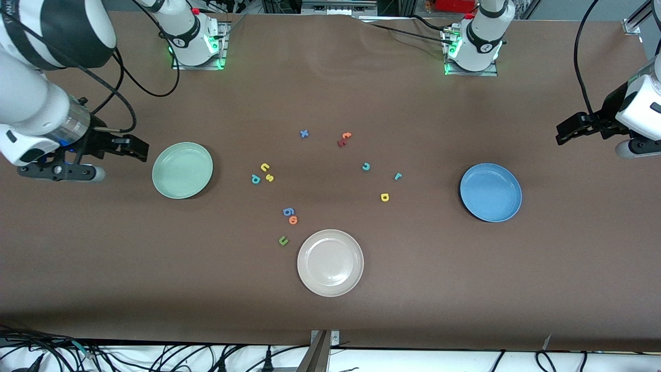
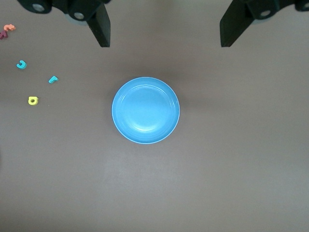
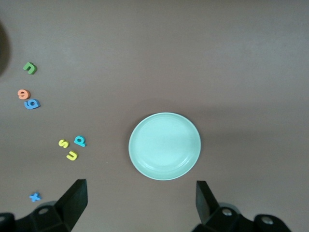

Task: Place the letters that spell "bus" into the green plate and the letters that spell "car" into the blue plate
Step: 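Reach the right gripper to the teal a while the left gripper reaches yellow letter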

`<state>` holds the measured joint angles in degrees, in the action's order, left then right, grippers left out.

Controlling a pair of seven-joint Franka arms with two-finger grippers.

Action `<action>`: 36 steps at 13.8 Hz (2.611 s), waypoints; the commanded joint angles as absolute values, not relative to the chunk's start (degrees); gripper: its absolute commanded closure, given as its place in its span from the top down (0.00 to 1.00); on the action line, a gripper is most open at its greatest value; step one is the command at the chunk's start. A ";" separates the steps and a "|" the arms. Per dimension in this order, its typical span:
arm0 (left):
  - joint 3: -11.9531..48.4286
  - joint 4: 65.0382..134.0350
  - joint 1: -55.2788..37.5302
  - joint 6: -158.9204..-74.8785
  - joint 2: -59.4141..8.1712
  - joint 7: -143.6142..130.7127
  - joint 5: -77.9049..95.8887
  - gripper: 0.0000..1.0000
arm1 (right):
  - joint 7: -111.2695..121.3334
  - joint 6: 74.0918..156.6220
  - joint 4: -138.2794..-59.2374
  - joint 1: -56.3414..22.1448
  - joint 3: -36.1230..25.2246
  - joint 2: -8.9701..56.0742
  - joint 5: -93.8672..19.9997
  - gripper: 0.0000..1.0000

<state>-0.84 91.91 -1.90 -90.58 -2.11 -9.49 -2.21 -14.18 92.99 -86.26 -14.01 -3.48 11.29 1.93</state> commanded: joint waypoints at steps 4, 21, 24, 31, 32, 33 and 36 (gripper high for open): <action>-1.05 92.46 -2.29 -91.05 -1.85 -8.88 -2.46 1.00 | -34.84 95.70 -90.51 -22.22 -3.52 13.18 0.79 0.99; -0.70 92.37 -10.98 -88.94 -12.56 -13.70 2.87 1.00 | -49.30 143.52 -116.28 -28.30 -2.20 26.36 -2.71 0.98; -0.62 92.55 -13.00 -92.97 -15.37 -15.29 5.62 1.00 | -49.31 144.76 -116.19 -28.21 -1.67 28.12 -5.36 0.98; -0.18 93.25 -22.84 -114.84 -27.31 -28.01 8.18 1.00 | -51.32 148.71 -116.19 -28.39 -0.54 31.46 -5.45 0.94; -0.18 93.25 -24.33 -117.66 -29.34 -29.95 8.00 1.00 | -51.42 148.54 -116.28 -28.39 -0.35 31.46 -5.54 0.90; -0.18 93.25 -25.56 -119.86 -31.01 -31.54 8.00 1.00 | -51.42 148.27 -116.37 -28.39 -0.35 31.38 -5.54 0.88; -0.26 95.52 -28.55 -126.01 -33.92 -34.00 7.91 1.00 | -51.85 147.05 -116.54 -28.48 -0.18 30.68 -5.54 0.87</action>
